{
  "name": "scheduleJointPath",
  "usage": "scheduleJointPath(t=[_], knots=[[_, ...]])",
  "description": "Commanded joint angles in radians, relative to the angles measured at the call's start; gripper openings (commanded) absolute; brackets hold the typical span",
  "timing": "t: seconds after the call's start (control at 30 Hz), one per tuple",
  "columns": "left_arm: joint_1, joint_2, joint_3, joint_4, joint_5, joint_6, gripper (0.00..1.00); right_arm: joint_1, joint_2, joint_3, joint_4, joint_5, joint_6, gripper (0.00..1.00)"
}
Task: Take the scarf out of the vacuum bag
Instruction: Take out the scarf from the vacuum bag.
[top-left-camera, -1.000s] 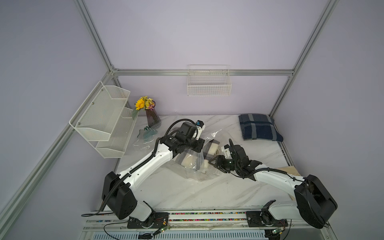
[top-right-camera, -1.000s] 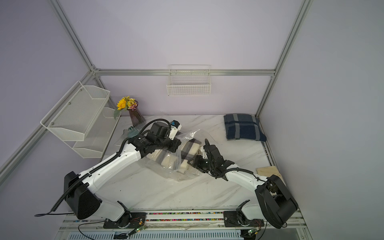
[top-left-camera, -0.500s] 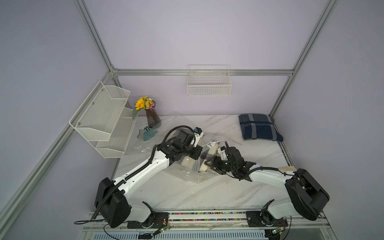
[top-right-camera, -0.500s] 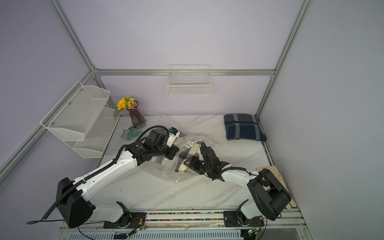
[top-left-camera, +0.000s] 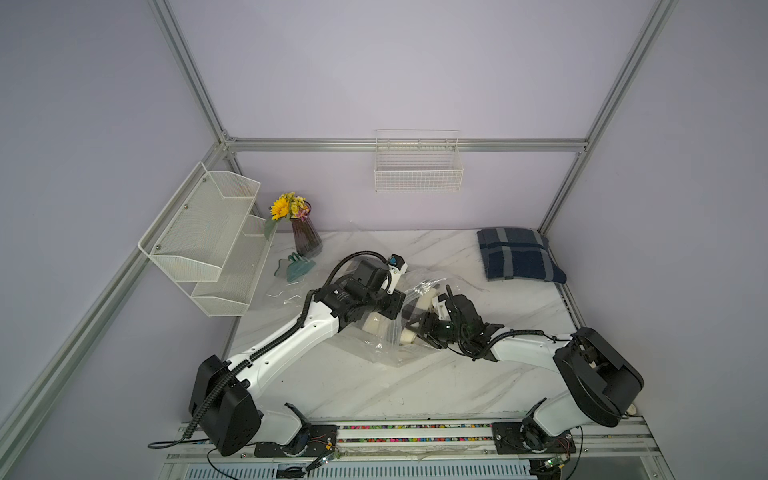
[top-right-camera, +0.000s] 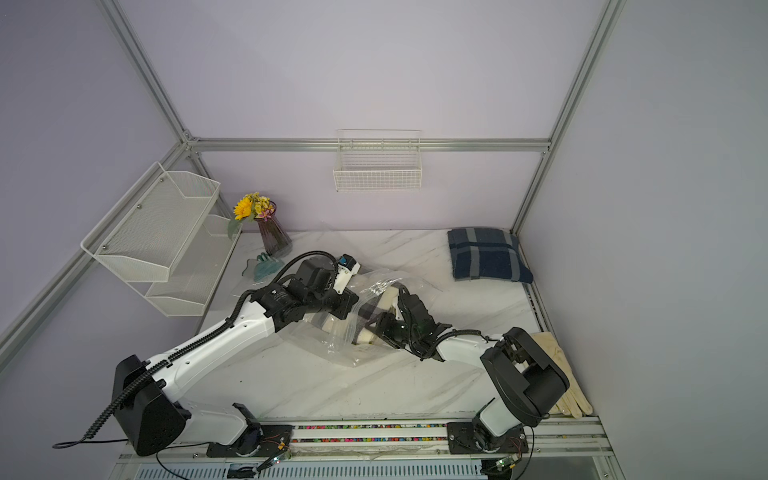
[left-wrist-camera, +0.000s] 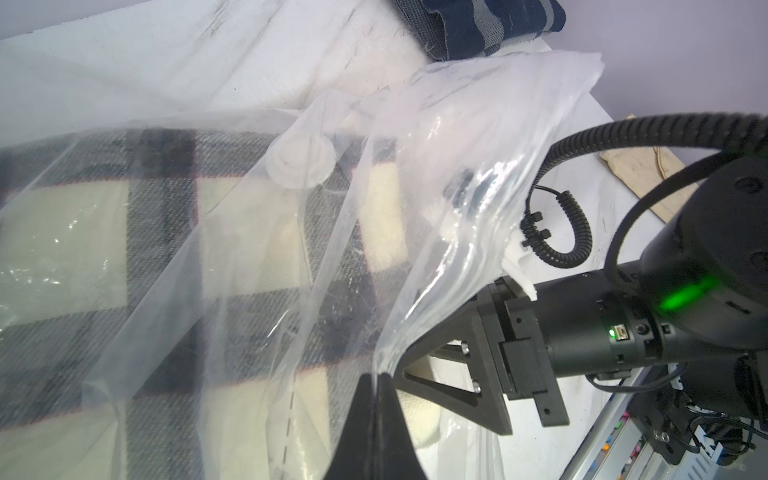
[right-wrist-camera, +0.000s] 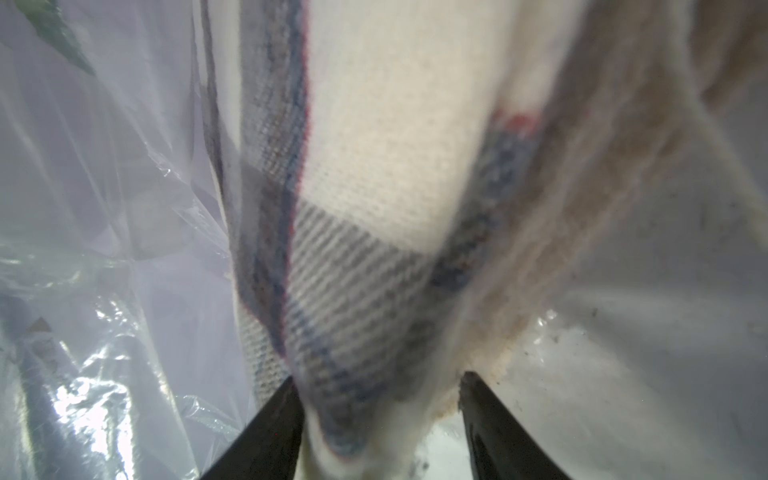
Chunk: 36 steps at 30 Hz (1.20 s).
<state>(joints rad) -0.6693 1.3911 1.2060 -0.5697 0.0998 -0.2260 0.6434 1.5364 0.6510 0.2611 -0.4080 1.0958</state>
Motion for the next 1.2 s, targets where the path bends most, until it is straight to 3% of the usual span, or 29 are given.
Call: scheduleJointPath(t=[0.0,0.07,0.33,0.67,1.0,1.17], knots=[[-0.004,-0.035,-0.001,0.021,-0.004,-0.007,0.00,0.006,-0.015,0.045,0.037,0.016,0.027,0.58],[-0.004,-0.038,-0.005,0.021,-0.009,-0.009,0.00,0.008,-0.029,0.068,0.026,0.008,0.037,0.54],[-0.004,-0.046,-0.006,0.021,-0.024,-0.010,0.00,0.007,-0.128,0.168,-0.119,0.010,0.015,0.53],[-0.004,-0.044,-0.004,0.020,-0.031,-0.001,0.00,0.007,-0.099,0.073,-0.057,0.022,0.040,0.53],[-0.004,-0.051,0.004,0.010,-0.039,0.004,0.00,0.007,-0.053,0.046,-0.039,0.037,0.029,0.64],[-0.004,-0.064,0.003,0.001,-0.050,0.005,0.00,0.006,-0.020,0.051,-0.010,0.031,0.038,0.65]])
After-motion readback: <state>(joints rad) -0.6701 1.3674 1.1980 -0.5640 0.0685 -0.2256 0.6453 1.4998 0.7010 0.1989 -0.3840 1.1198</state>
